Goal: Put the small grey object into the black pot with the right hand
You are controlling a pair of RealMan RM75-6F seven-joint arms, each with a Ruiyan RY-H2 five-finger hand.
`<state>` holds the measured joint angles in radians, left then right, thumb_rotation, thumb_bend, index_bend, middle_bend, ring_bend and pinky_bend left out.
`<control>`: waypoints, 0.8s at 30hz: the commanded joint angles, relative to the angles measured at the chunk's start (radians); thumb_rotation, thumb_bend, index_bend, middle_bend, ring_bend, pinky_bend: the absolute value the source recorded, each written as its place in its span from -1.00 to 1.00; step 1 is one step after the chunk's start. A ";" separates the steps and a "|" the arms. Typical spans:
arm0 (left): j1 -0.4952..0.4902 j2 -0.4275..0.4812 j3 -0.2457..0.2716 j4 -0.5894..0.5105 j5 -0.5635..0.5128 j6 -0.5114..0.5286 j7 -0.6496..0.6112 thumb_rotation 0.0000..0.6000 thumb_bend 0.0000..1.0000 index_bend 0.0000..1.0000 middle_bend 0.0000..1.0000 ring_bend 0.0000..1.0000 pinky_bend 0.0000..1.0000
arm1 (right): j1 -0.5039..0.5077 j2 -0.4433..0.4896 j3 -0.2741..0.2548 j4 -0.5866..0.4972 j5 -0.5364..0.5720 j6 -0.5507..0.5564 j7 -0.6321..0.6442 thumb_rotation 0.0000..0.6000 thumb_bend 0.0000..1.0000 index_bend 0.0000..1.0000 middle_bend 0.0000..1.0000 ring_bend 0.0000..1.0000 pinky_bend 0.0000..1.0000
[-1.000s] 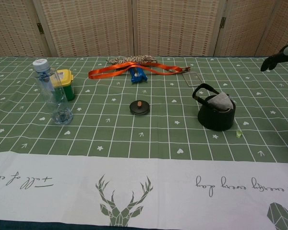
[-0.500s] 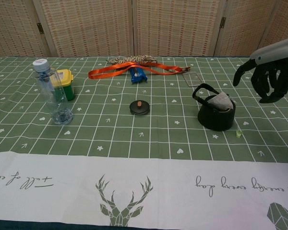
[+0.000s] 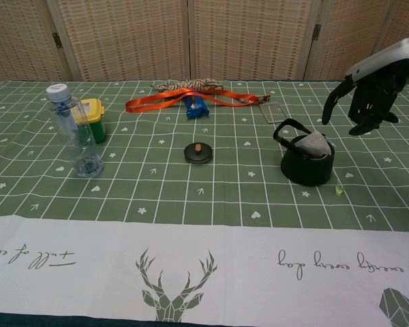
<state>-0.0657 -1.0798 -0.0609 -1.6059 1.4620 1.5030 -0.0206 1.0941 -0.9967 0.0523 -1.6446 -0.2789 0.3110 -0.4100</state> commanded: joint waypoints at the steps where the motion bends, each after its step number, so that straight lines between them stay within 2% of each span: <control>1: 0.000 0.001 0.000 0.000 0.001 0.001 -0.003 1.00 -0.47 -0.94 -0.75 -0.83 -0.82 | 0.053 -0.016 -0.068 0.023 -0.003 -0.009 0.038 1.00 -0.25 -0.47 0.53 0.15 0.27; 8: 0.003 0.004 0.000 -0.001 0.006 0.007 -0.014 1.00 -0.47 -0.94 -0.75 -0.83 -0.82 | 0.148 -0.048 -0.179 0.047 0.000 -0.023 0.103 1.00 -0.25 -0.48 0.52 0.15 0.27; 16: 0.002 0.004 -0.001 0.003 0.007 0.008 -0.020 1.00 -0.47 -0.93 -0.75 -0.84 -0.82 | 0.251 -0.057 -0.299 0.046 0.011 -0.043 0.178 1.00 -0.25 -0.66 0.52 0.15 0.27; 24: 0.002 0.002 -0.001 0.003 0.006 0.007 -0.017 1.00 -0.47 -0.93 -0.75 -0.84 -0.82 | 0.299 -0.085 -0.356 0.060 -0.019 -0.049 0.246 1.00 -0.25 -0.68 0.52 0.15 0.27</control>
<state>-0.0638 -1.0776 -0.0622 -1.6023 1.4682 1.5103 -0.0372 1.3859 -1.0738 -0.2948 -1.5899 -0.2895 0.2624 -0.1746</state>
